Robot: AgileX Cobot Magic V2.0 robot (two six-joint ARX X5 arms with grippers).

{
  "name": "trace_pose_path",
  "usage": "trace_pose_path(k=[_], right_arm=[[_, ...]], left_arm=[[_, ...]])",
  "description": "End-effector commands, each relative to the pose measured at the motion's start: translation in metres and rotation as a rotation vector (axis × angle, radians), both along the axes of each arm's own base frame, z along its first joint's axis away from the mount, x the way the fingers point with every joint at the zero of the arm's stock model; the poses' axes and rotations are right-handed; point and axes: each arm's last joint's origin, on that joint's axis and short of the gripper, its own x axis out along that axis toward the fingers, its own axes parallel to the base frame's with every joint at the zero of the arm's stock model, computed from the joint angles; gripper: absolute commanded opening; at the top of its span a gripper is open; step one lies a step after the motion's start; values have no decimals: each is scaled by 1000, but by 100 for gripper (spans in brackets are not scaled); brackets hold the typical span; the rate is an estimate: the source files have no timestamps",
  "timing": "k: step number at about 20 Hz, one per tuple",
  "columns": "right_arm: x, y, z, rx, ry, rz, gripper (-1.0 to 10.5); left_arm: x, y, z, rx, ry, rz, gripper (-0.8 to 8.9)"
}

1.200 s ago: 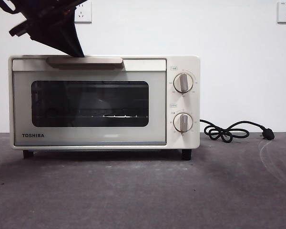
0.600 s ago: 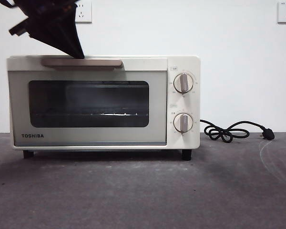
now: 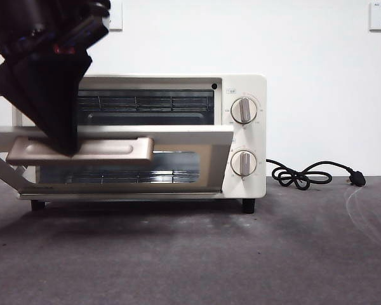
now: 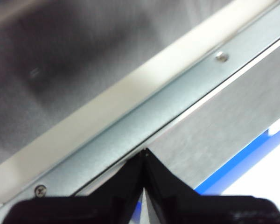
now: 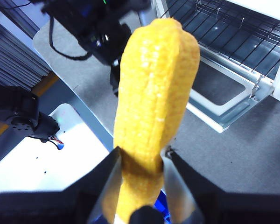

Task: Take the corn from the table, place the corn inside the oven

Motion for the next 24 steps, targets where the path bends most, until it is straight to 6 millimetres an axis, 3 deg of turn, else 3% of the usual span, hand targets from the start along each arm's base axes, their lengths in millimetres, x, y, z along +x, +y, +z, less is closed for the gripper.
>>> trace_pose_path(k=[1, 7, 11, 16, 24], right_arm=[[0, 0, 2, 3, -15, 5, -12], [0, 0, 2, 2, -18, 8, -12], [1, 1, 3, 2, -53, 31, -12], [6, 14, 14, 120, -178, 126, -12], [11, 58, 18, 219, -341, 273, -12]], left_arm=[[-6, -12, 3, 5, -48, -56, -6], [-39, -39, 6, 16, -19, -207, -6], [-55, -40, 31, -101, -137, -218, -6], [-83, -9, 98, -419, -469, -174, -6], [-140, 52, 164, -779, -869, -157, -6]])
